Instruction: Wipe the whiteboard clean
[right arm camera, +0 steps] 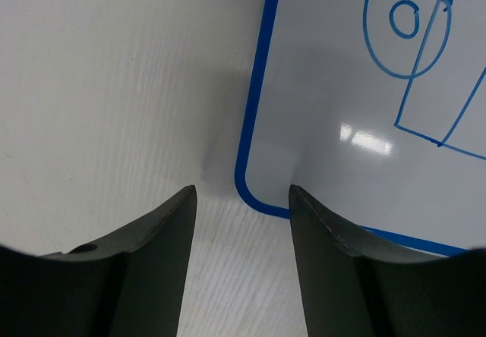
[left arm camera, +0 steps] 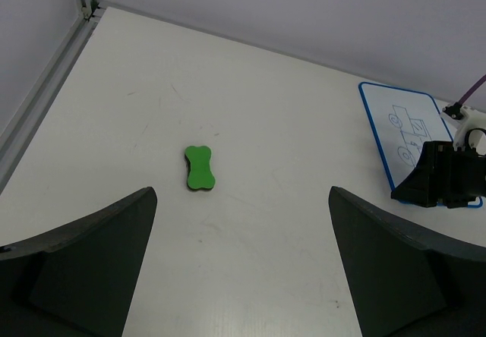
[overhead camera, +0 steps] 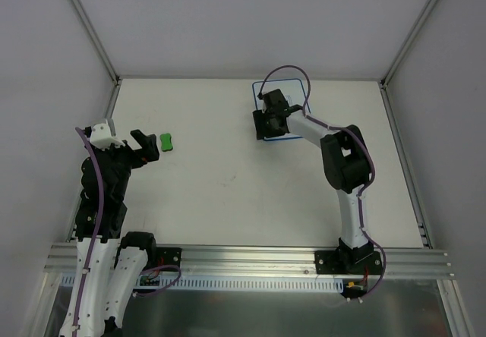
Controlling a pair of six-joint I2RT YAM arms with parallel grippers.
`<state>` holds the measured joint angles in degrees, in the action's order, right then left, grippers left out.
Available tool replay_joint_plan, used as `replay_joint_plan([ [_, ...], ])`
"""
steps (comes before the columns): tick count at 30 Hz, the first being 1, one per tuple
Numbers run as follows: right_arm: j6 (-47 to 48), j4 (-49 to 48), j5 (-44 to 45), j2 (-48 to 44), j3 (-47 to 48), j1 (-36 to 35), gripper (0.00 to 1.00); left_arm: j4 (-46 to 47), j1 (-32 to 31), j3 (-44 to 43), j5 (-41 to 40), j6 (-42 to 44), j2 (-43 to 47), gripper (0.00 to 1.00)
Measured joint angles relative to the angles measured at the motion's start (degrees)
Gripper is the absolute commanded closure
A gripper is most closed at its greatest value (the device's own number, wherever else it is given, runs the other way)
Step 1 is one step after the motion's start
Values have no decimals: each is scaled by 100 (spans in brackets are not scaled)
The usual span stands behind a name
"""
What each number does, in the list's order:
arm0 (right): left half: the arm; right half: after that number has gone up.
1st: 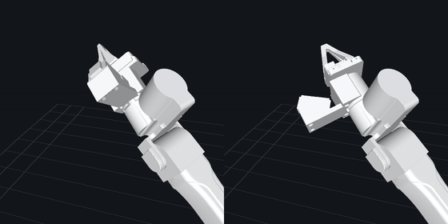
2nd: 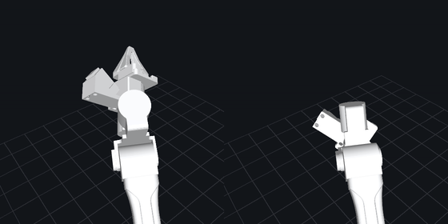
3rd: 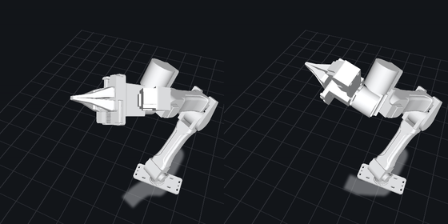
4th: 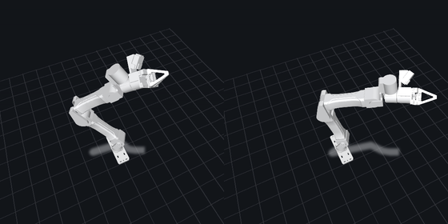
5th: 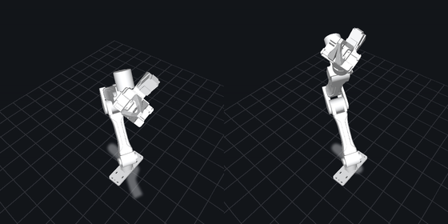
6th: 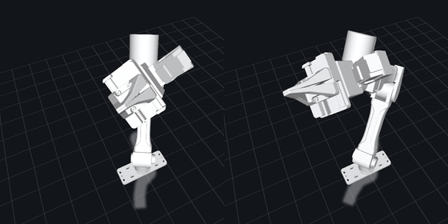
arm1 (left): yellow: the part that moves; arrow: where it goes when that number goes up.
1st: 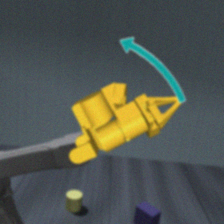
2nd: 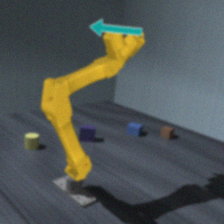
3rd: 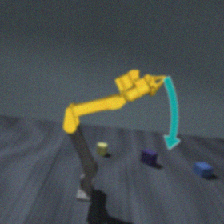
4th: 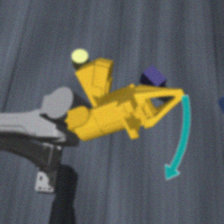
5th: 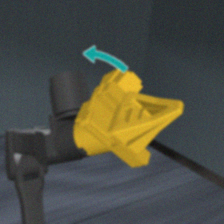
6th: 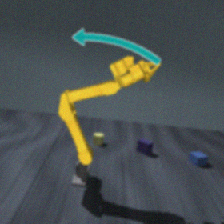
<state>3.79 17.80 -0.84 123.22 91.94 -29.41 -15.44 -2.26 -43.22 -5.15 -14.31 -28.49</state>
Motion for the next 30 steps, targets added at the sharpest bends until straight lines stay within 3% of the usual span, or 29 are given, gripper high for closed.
replay_joint_plan([
  [10, 7, 481, -354, 92, 216, -90, 62, 0, 0, 2, 0, 17, 0, 1],
  [19, 149, 1241, -1019, 205, 492, -481, 66, 0, 0, 7, -4, 20, 0, 1],
  [30, 302, 2245, -2540, -72, -120, -2262, 64, 4, 0, 59, -11, 20, 7, 1],
])
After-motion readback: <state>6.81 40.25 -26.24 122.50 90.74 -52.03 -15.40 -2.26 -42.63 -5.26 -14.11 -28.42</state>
